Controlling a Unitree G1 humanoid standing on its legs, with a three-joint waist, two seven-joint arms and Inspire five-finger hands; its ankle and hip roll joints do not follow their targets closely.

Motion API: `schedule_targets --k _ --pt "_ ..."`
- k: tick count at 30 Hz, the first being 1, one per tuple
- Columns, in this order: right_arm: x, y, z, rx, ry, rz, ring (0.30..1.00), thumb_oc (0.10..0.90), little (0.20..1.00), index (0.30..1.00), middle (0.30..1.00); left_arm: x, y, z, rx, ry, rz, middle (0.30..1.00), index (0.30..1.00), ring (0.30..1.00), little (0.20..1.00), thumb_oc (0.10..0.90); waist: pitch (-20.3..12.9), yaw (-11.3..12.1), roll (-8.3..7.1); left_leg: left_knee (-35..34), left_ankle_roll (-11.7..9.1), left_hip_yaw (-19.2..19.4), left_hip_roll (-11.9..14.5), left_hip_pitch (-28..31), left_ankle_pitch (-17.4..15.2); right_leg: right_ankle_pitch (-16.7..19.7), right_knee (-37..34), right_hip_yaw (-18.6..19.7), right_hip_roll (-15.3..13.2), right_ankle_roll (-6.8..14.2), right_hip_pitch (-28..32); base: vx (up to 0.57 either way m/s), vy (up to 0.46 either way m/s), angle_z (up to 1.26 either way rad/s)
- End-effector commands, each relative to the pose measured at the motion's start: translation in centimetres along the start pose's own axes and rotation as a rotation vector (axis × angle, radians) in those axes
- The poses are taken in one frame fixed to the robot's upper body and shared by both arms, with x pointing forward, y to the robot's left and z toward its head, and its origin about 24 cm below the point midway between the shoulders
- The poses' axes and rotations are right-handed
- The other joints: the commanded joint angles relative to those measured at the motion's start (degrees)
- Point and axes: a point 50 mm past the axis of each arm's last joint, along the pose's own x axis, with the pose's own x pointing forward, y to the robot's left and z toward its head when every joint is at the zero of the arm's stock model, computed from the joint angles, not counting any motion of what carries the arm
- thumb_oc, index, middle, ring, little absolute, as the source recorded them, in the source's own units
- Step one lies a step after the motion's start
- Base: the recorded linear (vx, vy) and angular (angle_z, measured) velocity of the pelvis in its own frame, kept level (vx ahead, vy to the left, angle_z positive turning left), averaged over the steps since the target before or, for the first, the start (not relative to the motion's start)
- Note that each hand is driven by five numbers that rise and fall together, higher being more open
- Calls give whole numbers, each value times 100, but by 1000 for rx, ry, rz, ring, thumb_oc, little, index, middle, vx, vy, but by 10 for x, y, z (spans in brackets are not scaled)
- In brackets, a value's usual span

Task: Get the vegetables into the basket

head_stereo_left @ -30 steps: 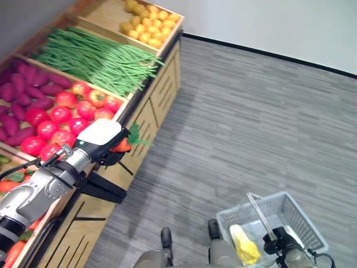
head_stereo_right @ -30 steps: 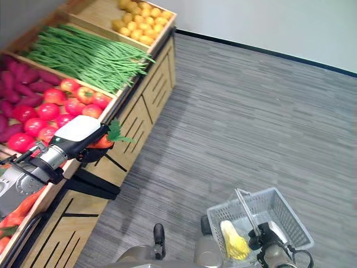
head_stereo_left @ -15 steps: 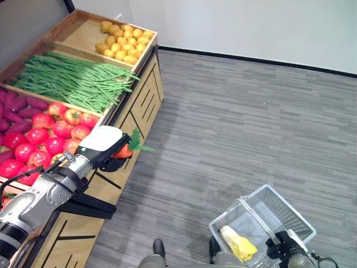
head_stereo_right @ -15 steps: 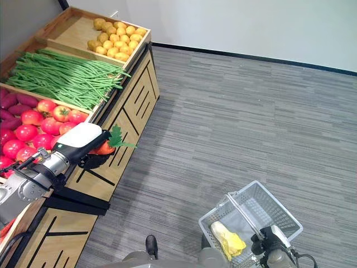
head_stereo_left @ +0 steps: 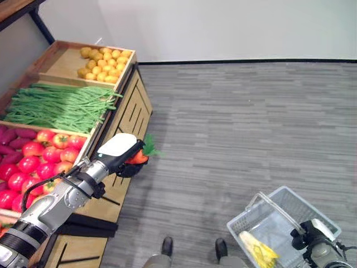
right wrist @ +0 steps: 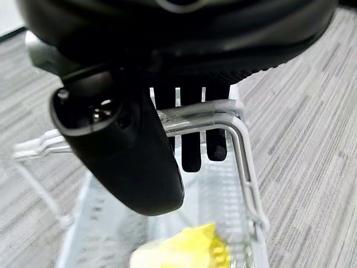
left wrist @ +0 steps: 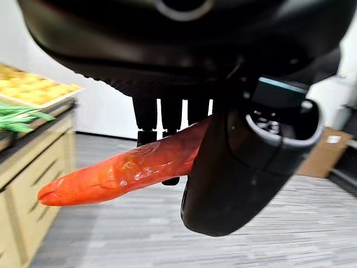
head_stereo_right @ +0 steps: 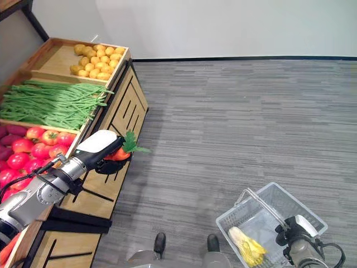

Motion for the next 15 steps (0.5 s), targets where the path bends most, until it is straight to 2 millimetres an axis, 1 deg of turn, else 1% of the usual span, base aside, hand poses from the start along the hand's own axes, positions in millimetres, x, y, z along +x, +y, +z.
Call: schedule_targets --k 1,2,3,4,5,6,8,9,10,11,12,13,14,15 --pt "8 -52 46 -8 -190 -193 300 400 300 300 300 11 59 12 37 -102 218 300 300 300 300 400 -298 31 -325 190 -55 165 -32 -190 -84 -103 127 -372 -145 263 64 27 151 -42" --pt "8 -55 51 -2 -206 -202 300 400 300 300 300 11 61 13 41 -106 220 300 300 300 300 400 -316 43 -338 142 -41 237 -47 -146 -95 -77 108 -327 -172 289 46 27 151 -39" --pt "8 -55 51 -1 -206 -202 300 400 300 300 300 11 61 13 41 -106 220 300 300 300 300 400 -315 54 -341 136 -39 249 -48 -140 -94 -75 106 -316 -173 291 45 13 131 -47" --pt "8 -65 63 0 -245 -231 300 400 300 300 300 12 62 14 44 -115 220 300 300 300 300 400 -353 65 -363 85 -4 347 -74 -81 -132 -17 69 -268 -233 348 16 7 123 -39" --pt "8 -70 67 2 -261 -245 300 400 300 300 300 13 63 14 42 -117 223 300 300 300 300 400 -366 61 -373 74 10 375 -83 -66 -148 -2 57 -258 -258 369 2 7 123 -27" --pt "8 -70 67 2 -261 -245 300 400 300 300 300 13 63 14 42 -117 223 300 300 300 300 400 -365 67 -374 74 11 381 -85 -64 -150 0 55 -251 -260 371 1 -1 69 -11" --pt "7 -85 84 -2 -314 -287 300 400 300 300 300 16 65 16 44 -127 223 300 300 300 300 400 -398 68 -396 36 43 430 -135 -41 -178 49 22 -225 -312 418 -31 -5 95 -7" --pt "5 -97 100 -6 -365 -321 300 400 300 300 300 19 67 19 51 -146 222 300 300 300 300 400 -433 66 -416 9 57 456 -159 -19 -201 89 -6 -217 -354 456 -39 -13 131 -7" --pt "0 -106 120 20 -440 -351 300 400 300 300 300 23 68 24 71 -168 219 300 300 300 300 400 -470 44 -437 4 72 494 -183 -5 -234 133 -49 -209 -392 486 -48 -11 94 -4" --pt "0 -106 120 21 -439 -351 300 400 300 300 300 23 69 24 71 -169 219 300 300 300 300 400 -467 49 -438 4 73 495 -183 -5 -235 133 -49 -208 -393 487 -49 -17 67 -6" --pt "-4 -111 136 37 -495 -370 300 400 300 300 300 28 69 29 71 -196 220 300 300 300 300 400 -492 29 -448 4 73 519 -196 -3 -251 151 -69 -211 -415 503 -59 -10 20 -4" --pt "-4 -111 135 39 -494 -370 300 400 300 300 300 28 69 30 72 -197 220 300 300 300 300 400 -490 38 -451 4 74 520 -196 -3 -251 150 -69 -210 -416 504 -60 -16 31 -5" --pt "-10 -115 154 60 -564 -388 300 400 300 300 300 34 70 36 70 -226 223 300 300 300 300 400 -515 15 -456 4 74 530 -195 -1 -256 157 -82 -215 -427 512 -64 0 0 0" --pt "-12 -115 160 77 -585 -391 300 400 300 300 300 37 69 40 68 -244 223 300 300 300 300 400 -522 10 -460 4 73 534 -198 2 -258 158 -86 -224 -429 514 -64 0 0 0"
